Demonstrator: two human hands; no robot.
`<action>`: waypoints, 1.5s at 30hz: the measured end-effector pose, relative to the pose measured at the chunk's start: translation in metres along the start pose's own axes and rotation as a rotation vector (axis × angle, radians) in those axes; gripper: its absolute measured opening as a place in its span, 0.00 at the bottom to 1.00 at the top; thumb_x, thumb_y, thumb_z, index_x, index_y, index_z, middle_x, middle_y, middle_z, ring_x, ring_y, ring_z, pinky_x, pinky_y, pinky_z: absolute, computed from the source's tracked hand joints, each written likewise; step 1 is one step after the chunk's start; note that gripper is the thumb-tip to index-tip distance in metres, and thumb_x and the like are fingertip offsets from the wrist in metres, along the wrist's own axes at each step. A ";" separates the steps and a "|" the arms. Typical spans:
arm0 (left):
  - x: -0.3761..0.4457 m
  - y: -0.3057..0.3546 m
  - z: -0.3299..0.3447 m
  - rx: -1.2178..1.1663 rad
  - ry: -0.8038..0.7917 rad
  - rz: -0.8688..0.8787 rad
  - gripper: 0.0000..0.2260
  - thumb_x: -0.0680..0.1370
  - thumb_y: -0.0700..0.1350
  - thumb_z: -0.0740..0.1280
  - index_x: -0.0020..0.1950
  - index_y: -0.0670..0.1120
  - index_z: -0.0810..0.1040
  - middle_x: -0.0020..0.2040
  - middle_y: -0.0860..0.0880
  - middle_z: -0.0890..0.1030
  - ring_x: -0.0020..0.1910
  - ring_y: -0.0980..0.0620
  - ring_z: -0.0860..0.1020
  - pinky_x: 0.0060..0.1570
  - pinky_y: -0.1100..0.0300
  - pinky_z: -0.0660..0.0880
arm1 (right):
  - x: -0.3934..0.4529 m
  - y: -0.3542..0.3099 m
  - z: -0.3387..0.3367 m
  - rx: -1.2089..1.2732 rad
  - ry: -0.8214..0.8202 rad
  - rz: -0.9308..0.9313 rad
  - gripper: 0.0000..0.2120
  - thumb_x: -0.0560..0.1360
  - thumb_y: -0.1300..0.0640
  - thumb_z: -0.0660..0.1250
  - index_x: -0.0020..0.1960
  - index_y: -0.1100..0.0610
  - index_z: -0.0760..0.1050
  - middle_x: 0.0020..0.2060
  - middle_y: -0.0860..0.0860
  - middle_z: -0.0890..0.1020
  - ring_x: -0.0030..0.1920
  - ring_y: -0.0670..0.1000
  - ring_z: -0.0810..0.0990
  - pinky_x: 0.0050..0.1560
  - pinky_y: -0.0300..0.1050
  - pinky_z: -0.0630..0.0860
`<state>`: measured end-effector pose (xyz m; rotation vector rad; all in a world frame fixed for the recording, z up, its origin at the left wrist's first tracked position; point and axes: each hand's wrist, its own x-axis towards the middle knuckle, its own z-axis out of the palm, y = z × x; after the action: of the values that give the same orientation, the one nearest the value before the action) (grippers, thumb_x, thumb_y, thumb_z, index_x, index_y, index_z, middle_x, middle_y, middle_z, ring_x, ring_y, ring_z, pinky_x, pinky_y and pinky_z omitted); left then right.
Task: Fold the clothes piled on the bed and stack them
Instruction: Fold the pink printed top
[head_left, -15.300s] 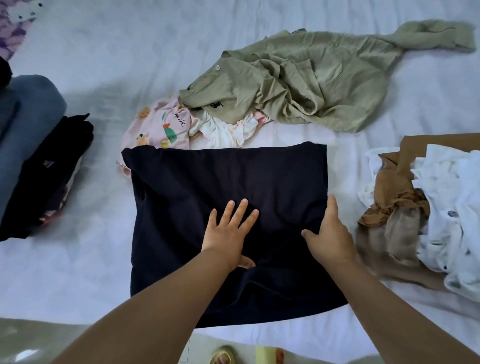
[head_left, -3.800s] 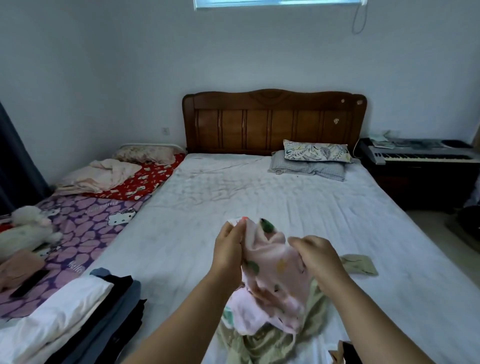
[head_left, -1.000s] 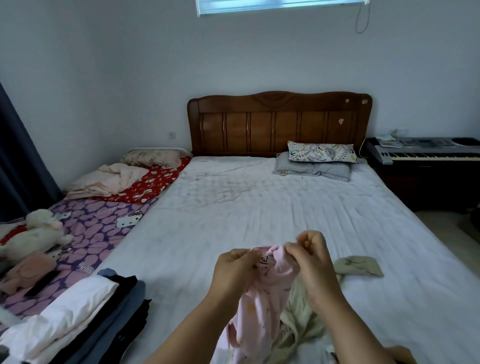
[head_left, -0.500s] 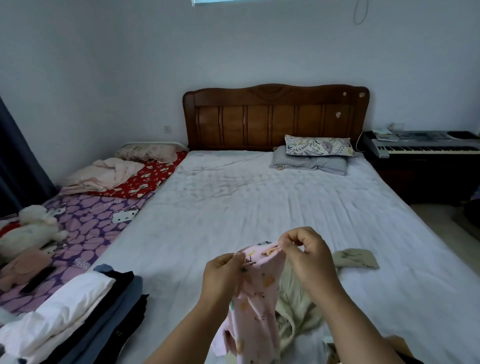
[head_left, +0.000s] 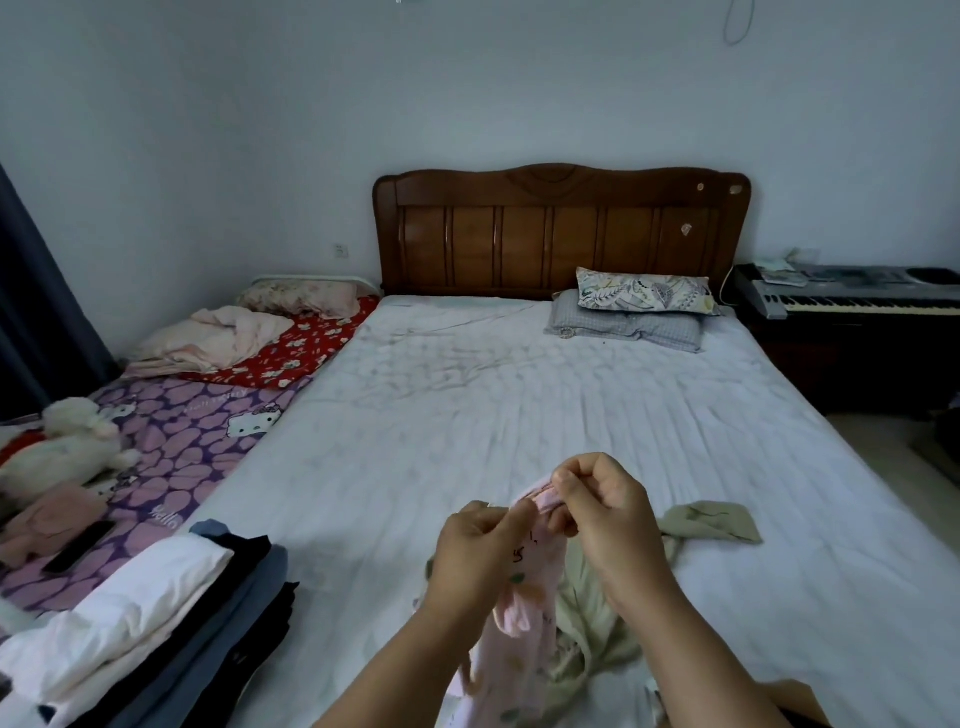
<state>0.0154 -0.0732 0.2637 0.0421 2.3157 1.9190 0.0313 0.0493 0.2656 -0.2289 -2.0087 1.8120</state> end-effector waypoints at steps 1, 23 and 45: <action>0.001 0.003 -0.001 -0.076 -0.007 -0.052 0.18 0.66 0.58 0.69 0.33 0.43 0.82 0.38 0.45 0.80 0.37 0.50 0.79 0.41 0.54 0.74 | 0.000 0.000 -0.001 -0.038 0.041 -0.029 0.05 0.77 0.63 0.64 0.42 0.58 0.73 0.32 0.55 0.81 0.30 0.50 0.78 0.35 0.44 0.75; 0.015 0.064 0.003 -0.241 0.014 0.002 0.04 0.73 0.37 0.70 0.46 0.41 0.79 0.32 0.46 0.78 0.30 0.51 0.76 0.33 0.61 0.72 | 0.030 -0.068 -0.029 0.182 0.067 -0.088 0.11 0.73 0.67 0.68 0.34 0.58 0.80 0.25 0.49 0.75 0.25 0.45 0.70 0.29 0.36 0.67; 0.003 0.094 0.021 -0.365 -0.113 0.066 0.12 0.72 0.49 0.73 0.42 0.40 0.79 0.35 0.43 0.82 0.35 0.48 0.80 0.35 0.58 0.75 | 0.033 -0.082 -0.039 -0.206 0.083 -0.072 0.20 0.75 0.48 0.67 0.33 0.63 0.76 0.26 0.57 0.74 0.29 0.49 0.71 0.35 0.44 0.67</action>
<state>0.0095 -0.0346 0.3516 0.1865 1.8852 2.2752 0.0309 0.0868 0.3551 -0.2841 -2.1163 1.5268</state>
